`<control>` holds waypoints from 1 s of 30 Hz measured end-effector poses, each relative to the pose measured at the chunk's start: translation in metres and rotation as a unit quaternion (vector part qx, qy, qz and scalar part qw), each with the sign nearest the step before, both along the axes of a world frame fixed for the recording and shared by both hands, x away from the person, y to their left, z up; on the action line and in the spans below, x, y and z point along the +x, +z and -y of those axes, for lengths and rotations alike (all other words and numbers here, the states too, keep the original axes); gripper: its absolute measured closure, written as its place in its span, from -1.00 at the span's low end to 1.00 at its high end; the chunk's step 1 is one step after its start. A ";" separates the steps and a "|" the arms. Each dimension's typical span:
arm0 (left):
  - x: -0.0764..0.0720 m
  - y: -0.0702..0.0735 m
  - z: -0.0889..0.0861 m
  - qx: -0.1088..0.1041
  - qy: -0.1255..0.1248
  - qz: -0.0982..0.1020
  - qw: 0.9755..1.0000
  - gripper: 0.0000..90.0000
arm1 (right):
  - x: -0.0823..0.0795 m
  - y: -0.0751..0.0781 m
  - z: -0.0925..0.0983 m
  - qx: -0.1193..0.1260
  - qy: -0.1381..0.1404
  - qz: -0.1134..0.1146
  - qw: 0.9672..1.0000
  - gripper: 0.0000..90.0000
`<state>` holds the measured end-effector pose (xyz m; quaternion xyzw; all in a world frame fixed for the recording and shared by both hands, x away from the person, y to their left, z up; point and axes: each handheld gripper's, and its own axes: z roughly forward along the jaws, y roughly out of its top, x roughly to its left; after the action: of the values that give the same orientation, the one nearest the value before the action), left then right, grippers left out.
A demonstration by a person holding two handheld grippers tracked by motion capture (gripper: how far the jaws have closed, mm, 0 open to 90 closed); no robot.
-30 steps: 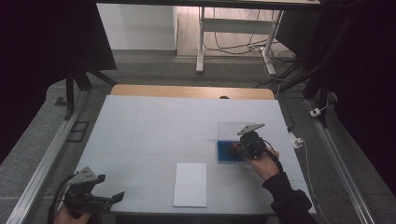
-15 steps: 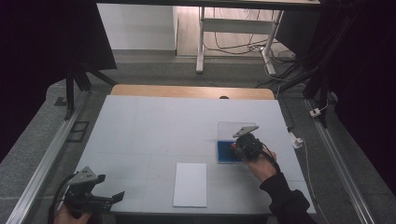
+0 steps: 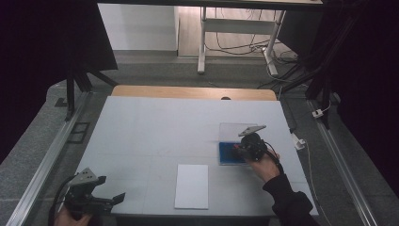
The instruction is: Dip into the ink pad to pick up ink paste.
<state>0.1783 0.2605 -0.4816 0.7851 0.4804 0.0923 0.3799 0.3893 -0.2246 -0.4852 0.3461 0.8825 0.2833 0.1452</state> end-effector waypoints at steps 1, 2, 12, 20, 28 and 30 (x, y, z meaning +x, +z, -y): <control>0.000 0.000 0.000 0.000 0.000 0.000 1.000 -0.94 | 0.000 0.000 0.000 0.000 0.000 0.000 1.000 0.78; 0.000 0.000 0.000 0.000 0.000 0.000 1.000 -0.94 | -0.002 0.000 -0.003 -0.013 0.004 0.010 1.000 0.78; 0.000 0.000 -0.001 -0.003 0.001 -0.001 1.000 -0.94 | 0.001 0.007 0.006 0.034 -0.008 -0.006 0.999 0.77; 0.000 0.000 -0.001 -0.004 0.002 -0.001 1.000 -0.94 | -0.002 0.018 0.011 0.041 -0.014 0.022 0.999 0.77; 0.000 0.000 -0.001 -0.004 0.001 0.000 1.000 -0.94 | 0.000 0.016 0.016 0.023 -0.015 0.022 0.999 0.77; 0.000 0.000 -0.001 -0.004 0.001 0.000 1.000 -0.94 | 0.002 0.013 0.017 0.023 -0.017 0.019 0.999 0.77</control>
<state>0.1779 0.2617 -0.4815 0.7832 0.4813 0.0910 0.3830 0.3910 -0.2415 -0.4725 0.3591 0.8669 0.3071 0.1586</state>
